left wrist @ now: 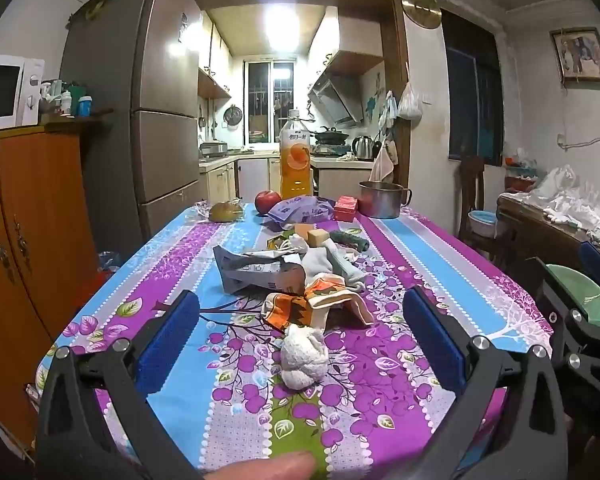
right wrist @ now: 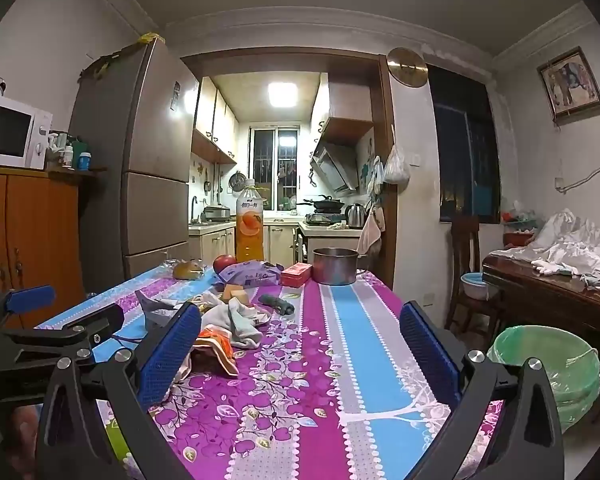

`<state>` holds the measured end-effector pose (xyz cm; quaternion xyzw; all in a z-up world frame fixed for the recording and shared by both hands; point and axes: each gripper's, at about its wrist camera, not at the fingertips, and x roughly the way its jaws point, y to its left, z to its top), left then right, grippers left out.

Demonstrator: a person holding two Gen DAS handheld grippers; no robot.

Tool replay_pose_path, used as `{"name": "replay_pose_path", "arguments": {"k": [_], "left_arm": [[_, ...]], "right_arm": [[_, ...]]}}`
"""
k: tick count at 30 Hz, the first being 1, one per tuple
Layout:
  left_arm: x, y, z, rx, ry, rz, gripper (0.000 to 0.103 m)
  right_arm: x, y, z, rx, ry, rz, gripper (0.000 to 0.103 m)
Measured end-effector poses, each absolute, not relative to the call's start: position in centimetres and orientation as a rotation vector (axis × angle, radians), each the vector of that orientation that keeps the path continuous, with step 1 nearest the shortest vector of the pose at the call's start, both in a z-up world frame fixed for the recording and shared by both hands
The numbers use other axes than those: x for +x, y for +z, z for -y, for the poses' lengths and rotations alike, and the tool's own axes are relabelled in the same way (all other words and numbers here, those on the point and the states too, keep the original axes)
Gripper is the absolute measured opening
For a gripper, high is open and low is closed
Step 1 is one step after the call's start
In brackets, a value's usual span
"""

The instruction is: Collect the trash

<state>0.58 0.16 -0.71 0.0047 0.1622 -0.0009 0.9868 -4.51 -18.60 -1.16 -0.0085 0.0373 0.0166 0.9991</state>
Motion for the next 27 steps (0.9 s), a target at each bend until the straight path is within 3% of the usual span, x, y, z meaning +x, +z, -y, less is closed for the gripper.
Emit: {"name": "replay_pose_path", "arguments": {"k": [27], "left_arm": [[0.94,-1.36,-0.26,0.009,-0.002,-0.342,0.098]], "right_arm": [[-4.01,-1.8,18.66,-0.014,0.033,-0.09,0.099]]}}
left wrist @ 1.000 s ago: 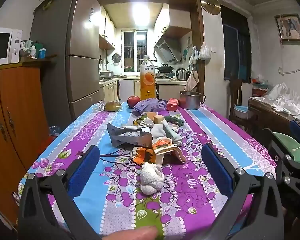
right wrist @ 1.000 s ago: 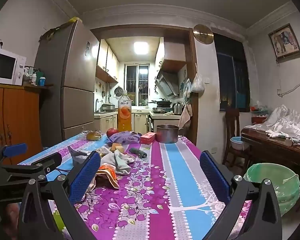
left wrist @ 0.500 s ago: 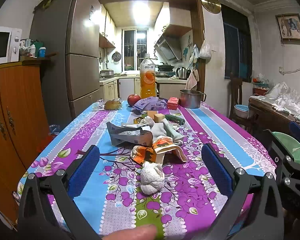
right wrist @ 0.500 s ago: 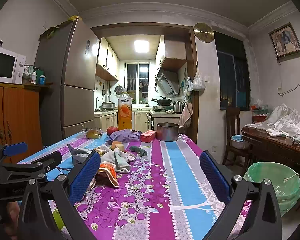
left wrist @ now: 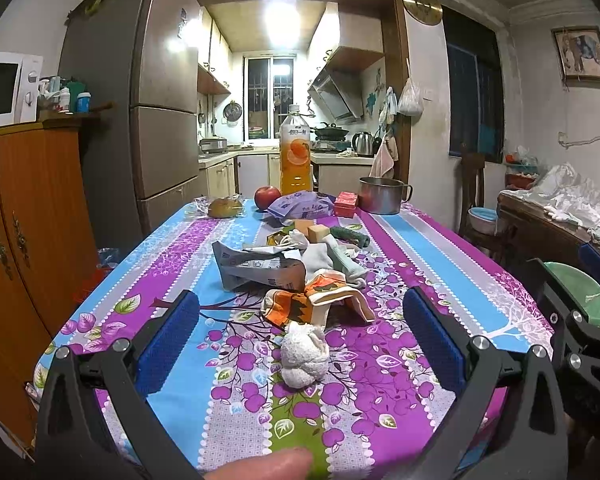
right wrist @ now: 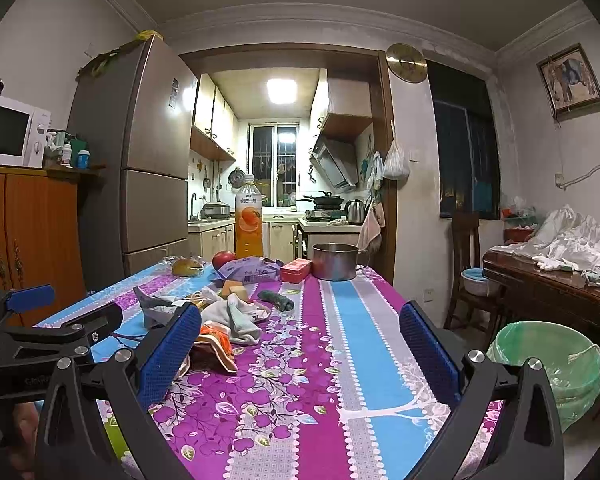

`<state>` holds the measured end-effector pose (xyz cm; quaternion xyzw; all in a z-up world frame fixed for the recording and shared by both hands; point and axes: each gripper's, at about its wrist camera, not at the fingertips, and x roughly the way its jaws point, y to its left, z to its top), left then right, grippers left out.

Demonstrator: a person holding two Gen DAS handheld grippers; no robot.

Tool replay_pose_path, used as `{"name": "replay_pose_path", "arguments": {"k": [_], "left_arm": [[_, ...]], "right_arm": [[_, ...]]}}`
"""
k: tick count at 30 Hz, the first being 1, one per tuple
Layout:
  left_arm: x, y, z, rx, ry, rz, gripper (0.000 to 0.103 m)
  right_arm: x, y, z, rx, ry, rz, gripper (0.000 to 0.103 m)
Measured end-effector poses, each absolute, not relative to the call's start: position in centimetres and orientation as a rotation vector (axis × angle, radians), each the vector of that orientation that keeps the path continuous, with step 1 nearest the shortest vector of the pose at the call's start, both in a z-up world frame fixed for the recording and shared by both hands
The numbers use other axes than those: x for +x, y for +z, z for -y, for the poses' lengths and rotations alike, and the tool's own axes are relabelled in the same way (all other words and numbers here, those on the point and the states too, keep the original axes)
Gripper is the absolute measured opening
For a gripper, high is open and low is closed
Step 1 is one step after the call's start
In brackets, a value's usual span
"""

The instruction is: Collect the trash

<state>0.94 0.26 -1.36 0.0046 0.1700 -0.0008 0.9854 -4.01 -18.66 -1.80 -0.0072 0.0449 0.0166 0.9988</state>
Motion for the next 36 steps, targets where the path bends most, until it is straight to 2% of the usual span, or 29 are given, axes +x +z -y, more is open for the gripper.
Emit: {"name": "replay_pose_path", "arguments": {"k": [36], "left_arm": [[1.6,-1.6,-0.1,0.017,-0.006,-0.366,0.098]], "right_arm": [[-2.9,-2.4,18.7,-0.012,0.034,-0.111,0.099]]}}
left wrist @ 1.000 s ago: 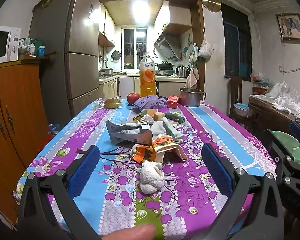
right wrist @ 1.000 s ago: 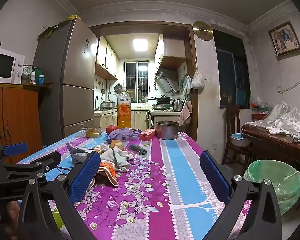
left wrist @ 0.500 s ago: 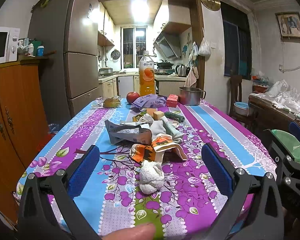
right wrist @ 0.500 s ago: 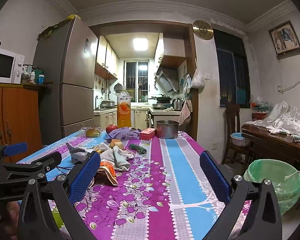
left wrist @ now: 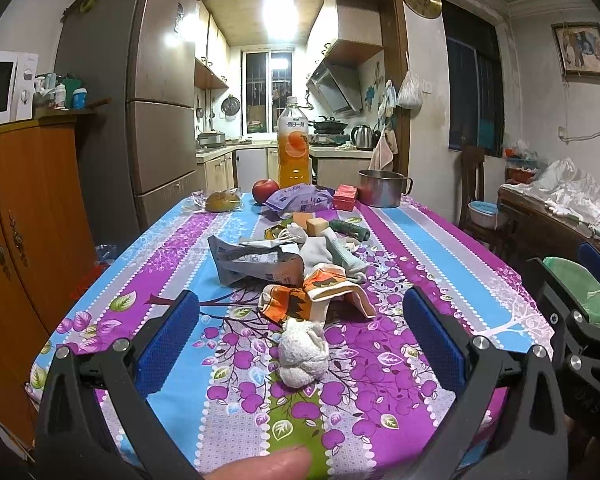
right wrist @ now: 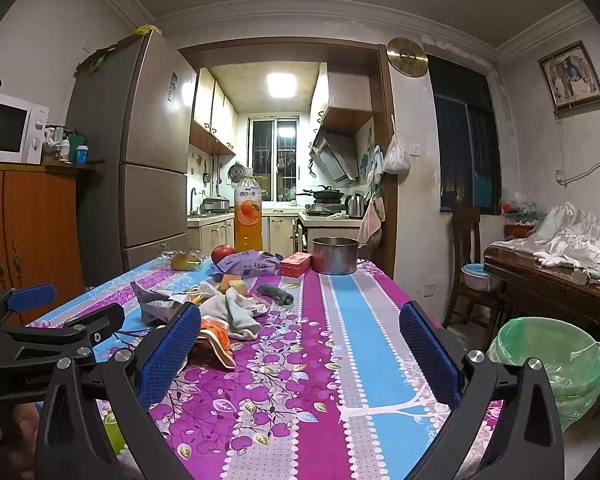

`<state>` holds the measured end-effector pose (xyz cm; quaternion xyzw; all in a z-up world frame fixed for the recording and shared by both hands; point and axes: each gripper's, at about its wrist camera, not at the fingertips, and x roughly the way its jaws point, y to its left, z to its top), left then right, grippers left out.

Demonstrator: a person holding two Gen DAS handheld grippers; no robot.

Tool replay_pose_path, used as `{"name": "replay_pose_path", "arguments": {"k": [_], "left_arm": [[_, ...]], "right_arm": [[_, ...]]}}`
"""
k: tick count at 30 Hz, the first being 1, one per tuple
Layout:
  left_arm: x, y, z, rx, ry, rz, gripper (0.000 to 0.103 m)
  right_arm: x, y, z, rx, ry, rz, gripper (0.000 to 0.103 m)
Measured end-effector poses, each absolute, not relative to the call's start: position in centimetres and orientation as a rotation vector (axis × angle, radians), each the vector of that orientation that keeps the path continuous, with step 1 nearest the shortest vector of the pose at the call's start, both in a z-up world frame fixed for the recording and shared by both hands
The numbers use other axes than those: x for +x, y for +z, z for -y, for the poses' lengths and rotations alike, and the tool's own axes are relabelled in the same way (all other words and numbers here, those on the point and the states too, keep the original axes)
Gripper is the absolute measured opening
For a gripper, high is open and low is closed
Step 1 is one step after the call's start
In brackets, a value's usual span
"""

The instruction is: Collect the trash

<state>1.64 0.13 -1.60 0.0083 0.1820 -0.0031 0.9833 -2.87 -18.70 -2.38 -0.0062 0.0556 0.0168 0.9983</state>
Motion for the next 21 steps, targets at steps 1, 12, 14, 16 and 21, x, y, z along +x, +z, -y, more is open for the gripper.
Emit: {"name": "replay_pose_path", "arguments": {"k": [1,12,14,16,21], "left_arm": [[1.7,-1.6,-0.1,0.017,-0.007,-0.368,0.098],[2.5,-1.6,-0.1,0.016,-0.008,-0.385,0.098],[2.9,-1.6,-0.2,0.013,-0.006,-0.392,0.098],[3.3,-1.7,-0.4,0.01,-0.006,-0.405,0.098],[5.4,-2.1,-2.5,0.018,-0.014,-0.484,0.098]], "right_arm": [[-2.9,-2.3,18.7,-0.012,0.034,-0.111,0.099],[-1.5,-2.3,18.4,-0.019,0.038,-0.129,0.099],[-1.4,-2.2,18.4,-0.021,0.039,-0.13,0.099],[-1.1,-2.2,18.4,-0.023,0.042,-0.136,0.099],[-0.2,-2.3,18.5,-0.045,0.065,-0.182,0.099]]}}
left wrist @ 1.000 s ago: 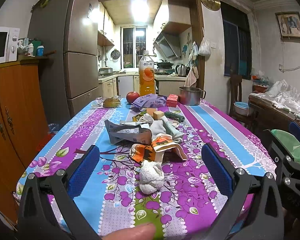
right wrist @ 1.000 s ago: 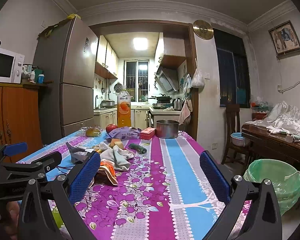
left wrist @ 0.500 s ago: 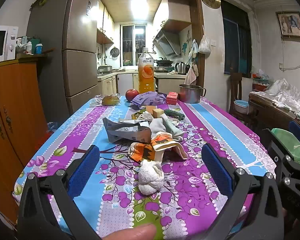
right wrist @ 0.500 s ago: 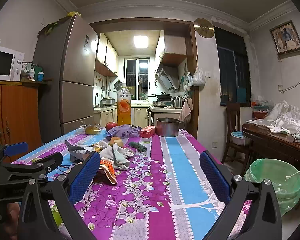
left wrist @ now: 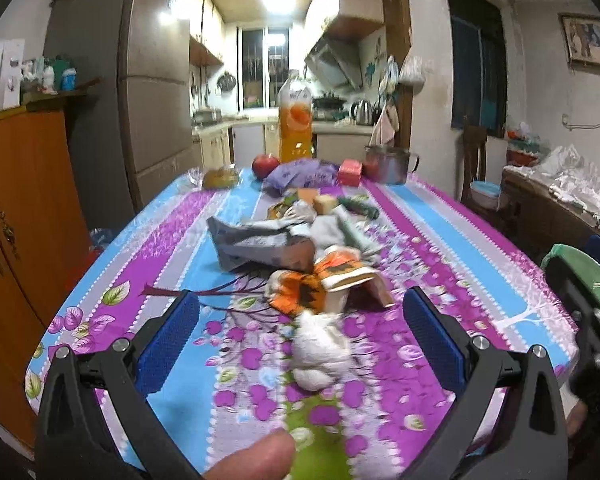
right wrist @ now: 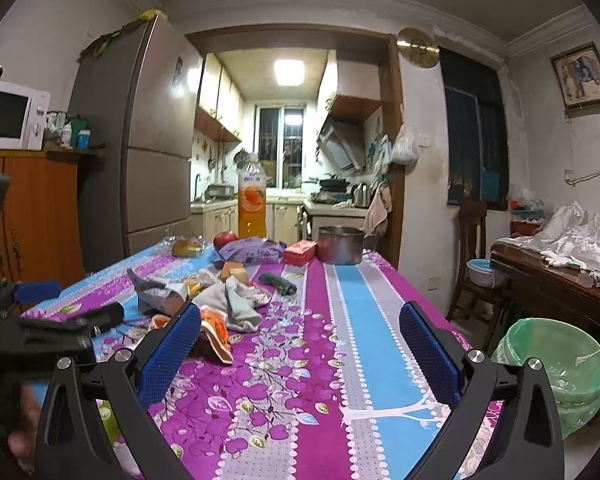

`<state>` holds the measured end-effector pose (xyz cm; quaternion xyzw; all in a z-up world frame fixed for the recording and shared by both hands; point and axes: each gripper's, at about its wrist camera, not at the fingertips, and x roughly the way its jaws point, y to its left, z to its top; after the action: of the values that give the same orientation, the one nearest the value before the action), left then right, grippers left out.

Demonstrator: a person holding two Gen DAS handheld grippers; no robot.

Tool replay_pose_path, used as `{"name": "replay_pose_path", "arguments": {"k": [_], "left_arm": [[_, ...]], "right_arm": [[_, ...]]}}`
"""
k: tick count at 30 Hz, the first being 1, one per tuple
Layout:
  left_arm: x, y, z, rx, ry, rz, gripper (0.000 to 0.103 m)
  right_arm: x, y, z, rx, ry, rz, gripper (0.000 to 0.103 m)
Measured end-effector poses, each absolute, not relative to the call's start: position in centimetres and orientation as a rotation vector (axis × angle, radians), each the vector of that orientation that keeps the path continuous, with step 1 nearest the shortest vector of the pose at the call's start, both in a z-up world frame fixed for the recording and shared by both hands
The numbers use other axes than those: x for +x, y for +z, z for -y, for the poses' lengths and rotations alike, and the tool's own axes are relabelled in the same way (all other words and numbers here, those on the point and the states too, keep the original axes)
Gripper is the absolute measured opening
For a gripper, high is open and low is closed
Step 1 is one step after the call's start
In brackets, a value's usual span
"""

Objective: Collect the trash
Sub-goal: 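Grasp the white towel with the left gripper while the right gripper grasps the orange paper cup, then carry the towel and paper cup in both grippers over the green basin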

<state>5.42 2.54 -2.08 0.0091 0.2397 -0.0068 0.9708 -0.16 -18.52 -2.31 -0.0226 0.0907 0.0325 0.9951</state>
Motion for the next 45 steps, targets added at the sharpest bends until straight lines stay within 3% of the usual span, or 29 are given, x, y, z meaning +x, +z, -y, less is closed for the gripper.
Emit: {"name": "replay_pose_path", "arguments": {"k": [9,17,20,22,23,26,28,30,41,44,45], "left_arm": [[8.7,-5.4,-7.6,-0.062,-0.107,-0.717,0.098],[10.3,-8.3,-3.9,-0.047,-0.294,-0.815,0.071],[11.4,-8.9,-3.3,-0.054,-0.298,-0.834,0.056],[11.9,-9.2,-3.0,-0.065,-0.307,-0.854,0.04],[12.1,-9.5,-2.9,-0.065,-0.309,-0.863,0.04],[12.0,-9.4,-3.1,-0.071,-0.306,-0.854,0.037],[11.7,-9.1,-3.8,-0.078,-0.283,-0.84,0.037],[11.8,-8.8,-4.8,-0.096,-0.266,-0.826,0.037],[13.1,-9.1,-5.8,-0.127,-0.269,-0.836,0.037],[13.5,-9.2,-5.8,-0.128,-0.266,-0.834,0.036],[13.6,-9.2,-5.8,-0.129,-0.265,-0.833,0.036]], "right_arm": [[4.2,-4.4,19.4,0.002,0.301,-0.414,0.099],[7.5,-7.2,18.4,0.084,0.429,-0.533,0.099],[8.4,-7.5,18.2,0.116,0.472,-0.563,0.099],[9.3,-7.7,17.9,0.144,0.512,-0.588,0.097],[9.5,-7.6,17.9,0.153,0.526,-0.6,0.096],[11.1,-7.4,16.3,0.125,0.576,-0.63,0.081],[12.2,-7.3,14.9,0.068,0.596,-0.652,0.06],[13.2,-7.1,13.9,0.009,0.59,-0.668,0.052],[18.9,-8.1,8.9,-0.261,0.498,-0.761,0.051],[19.4,-8.2,8.3,-0.277,0.49,-0.751,0.04],[19.5,-8.2,8.2,-0.276,0.493,-0.746,0.027]]}}
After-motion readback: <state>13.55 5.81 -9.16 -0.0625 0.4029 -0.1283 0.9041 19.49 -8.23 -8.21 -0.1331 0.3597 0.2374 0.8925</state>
